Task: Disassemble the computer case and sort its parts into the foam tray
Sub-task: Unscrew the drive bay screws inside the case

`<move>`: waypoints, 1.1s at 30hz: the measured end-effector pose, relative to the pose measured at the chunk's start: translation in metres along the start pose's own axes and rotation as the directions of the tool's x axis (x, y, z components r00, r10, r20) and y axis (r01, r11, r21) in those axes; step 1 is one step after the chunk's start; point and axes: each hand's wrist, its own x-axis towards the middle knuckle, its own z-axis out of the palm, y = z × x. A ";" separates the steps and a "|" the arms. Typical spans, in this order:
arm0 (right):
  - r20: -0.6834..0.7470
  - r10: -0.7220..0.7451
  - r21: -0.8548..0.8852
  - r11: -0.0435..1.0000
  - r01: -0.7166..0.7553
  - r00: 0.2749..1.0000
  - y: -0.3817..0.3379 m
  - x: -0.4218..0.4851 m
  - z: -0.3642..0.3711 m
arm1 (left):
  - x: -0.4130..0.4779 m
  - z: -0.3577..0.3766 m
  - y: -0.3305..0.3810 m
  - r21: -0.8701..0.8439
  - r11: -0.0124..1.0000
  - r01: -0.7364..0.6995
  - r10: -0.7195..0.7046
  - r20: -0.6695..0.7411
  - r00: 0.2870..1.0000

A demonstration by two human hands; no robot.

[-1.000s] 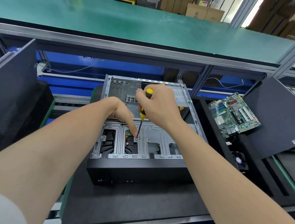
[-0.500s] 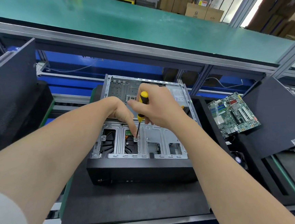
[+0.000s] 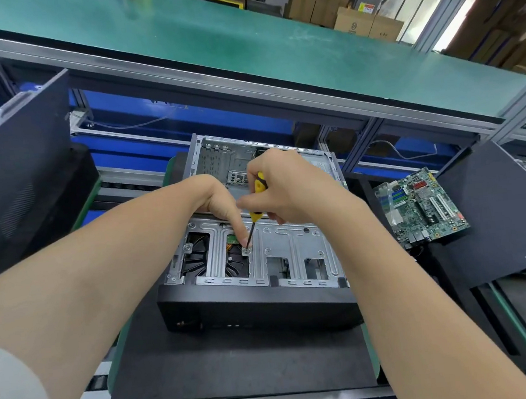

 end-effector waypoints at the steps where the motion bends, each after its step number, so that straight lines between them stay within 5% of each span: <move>1: 0.024 -0.031 0.000 1.000 0.031 0.999 0.001 -0.001 -0.003 | 0.000 0.000 0.000 -0.003 1.000 -0.002 0.002 0.008 1.000; 8: 0.175 -0.239 -0.235 0.932 0.276 0.955 -0.004 0.000 -0.020 | -0.005 0.003 0.002 0.013 1.000 -0.012 0.012 -0.008 1.000; 18: 0.261 -0.228 -0.285 0.910 0.301 0.938 0.001 0.001 -0.017 | -0.007 0.004 0.003 -0.027 0.999 -0.037 0.037 -0.031 0.999; 24: -0.028 -0.169 -0.288 0.945 0.154 0.985 -0.002 0.004 0.002 | -0.005 0.002 0.001 -0.008 0.998 -0.069 0.069 -0.014 0.998; 30: -0.247 0.052 -0.018 0.998 -0.058 0.968 -0.008 0.011 0.014 | -0.002 0.004 0.003 0.011 0.990 -0.142 0.142 -0.007 0.990; 33: -0.301 0.123 -0.124 0.978 -0.167 0.945 -0.010 0.009 0.023 | -0.004 0.005 0.002 -0.006 0.993 -0.117 0.117 0.001 0.993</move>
